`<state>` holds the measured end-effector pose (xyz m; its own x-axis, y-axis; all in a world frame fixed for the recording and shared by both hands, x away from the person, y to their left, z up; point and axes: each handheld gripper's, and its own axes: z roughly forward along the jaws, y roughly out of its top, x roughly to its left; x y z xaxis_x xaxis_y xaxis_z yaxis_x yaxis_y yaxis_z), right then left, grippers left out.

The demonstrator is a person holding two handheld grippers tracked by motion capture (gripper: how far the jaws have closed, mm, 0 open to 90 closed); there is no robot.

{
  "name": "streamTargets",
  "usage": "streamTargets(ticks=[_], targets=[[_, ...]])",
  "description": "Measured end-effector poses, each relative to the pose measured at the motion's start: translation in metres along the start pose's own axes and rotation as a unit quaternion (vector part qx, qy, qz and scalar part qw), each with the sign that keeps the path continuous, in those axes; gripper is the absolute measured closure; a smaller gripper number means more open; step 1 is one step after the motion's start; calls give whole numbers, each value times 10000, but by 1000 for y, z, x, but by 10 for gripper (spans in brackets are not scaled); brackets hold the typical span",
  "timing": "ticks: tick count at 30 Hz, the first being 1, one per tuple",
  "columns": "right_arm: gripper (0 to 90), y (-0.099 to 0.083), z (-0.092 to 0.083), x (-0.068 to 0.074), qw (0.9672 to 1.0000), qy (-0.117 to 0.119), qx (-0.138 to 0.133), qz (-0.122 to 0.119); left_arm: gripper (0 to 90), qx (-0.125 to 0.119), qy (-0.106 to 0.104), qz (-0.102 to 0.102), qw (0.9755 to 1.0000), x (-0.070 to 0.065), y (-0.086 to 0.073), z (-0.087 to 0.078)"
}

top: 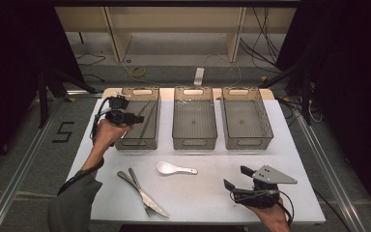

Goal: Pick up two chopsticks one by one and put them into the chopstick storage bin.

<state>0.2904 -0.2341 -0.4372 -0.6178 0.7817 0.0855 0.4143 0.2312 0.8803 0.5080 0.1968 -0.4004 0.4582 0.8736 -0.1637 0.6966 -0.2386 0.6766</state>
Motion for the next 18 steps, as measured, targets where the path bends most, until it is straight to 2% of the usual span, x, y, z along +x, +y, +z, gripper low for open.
streamTargets(ticks=[8, 10, 12, 18], targets=[[242, 0, 1, 1, 10000, 16, 22, -37, 356, -36, -296, 312, 9991, -24, -24, -15], [242, 0, 1, 1, 10000, 23, 14, -33, 337, 86, -249, 499, 9984, -30, -28, -16], [242, 0, 1, 1, 10000, 33, 26, -46, 331, 109, -315, 591, 9977, -34, -33, -19], [242, 1, 3, 3, 9999, 89, 59, -104, 300, -37, -357, 580, 9977, -39, -48, -31]])
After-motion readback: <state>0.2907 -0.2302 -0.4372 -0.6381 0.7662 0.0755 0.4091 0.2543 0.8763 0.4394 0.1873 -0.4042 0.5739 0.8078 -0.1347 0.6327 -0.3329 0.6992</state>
